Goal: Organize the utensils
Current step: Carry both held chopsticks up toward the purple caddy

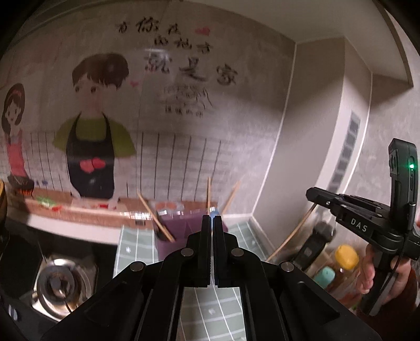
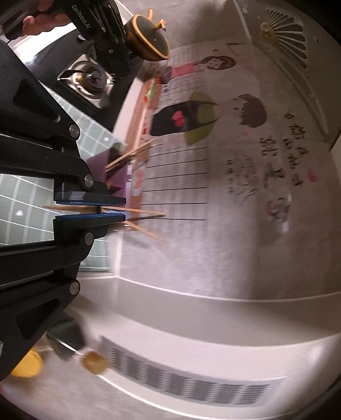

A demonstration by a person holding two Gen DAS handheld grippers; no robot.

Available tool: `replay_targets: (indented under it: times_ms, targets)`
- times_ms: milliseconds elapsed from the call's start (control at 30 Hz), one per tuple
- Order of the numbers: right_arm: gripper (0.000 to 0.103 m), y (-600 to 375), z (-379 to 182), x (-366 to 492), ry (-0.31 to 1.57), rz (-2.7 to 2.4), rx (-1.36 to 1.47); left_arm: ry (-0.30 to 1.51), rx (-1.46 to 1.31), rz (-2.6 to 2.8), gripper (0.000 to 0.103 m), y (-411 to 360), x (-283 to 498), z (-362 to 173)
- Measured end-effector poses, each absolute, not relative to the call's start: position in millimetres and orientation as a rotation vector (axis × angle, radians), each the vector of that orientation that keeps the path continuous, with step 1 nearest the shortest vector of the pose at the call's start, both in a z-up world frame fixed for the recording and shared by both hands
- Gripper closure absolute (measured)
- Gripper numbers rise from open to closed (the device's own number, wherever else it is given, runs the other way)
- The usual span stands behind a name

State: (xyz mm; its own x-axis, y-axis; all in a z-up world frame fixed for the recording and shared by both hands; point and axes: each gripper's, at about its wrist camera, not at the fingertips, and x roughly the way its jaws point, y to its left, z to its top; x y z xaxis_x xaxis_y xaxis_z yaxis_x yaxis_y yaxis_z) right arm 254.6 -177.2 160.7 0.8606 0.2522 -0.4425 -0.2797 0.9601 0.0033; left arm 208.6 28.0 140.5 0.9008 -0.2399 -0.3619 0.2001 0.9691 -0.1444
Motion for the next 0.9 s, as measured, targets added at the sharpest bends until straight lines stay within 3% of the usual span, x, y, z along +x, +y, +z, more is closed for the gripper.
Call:
replay_targets:
  times_ms: [200, 500, 667, 900]
  targets:
    - [0.098, -168, 181, 261, 0.415, 0.274, -0.103, 0.434, -0.120, -0.210, 0.102, 46, 223, 131]
    - [0.098, -171, 134, 268, 0.511, 0.302, -0.064, 0.690, -0.200, -0.139, 0.097, 79, 245, 25]
    - [0.098, -170, 107, 267, 0.565, 0.310, -0.065, 0.820, -0.206, -0.100, 0.082, 95, 257, -33]
    - [0.098, -174, 86, 263, 0.608, 0.320, -0.043, 0.925, -0.148, -0.076, 0.081, 101, 271, -87]
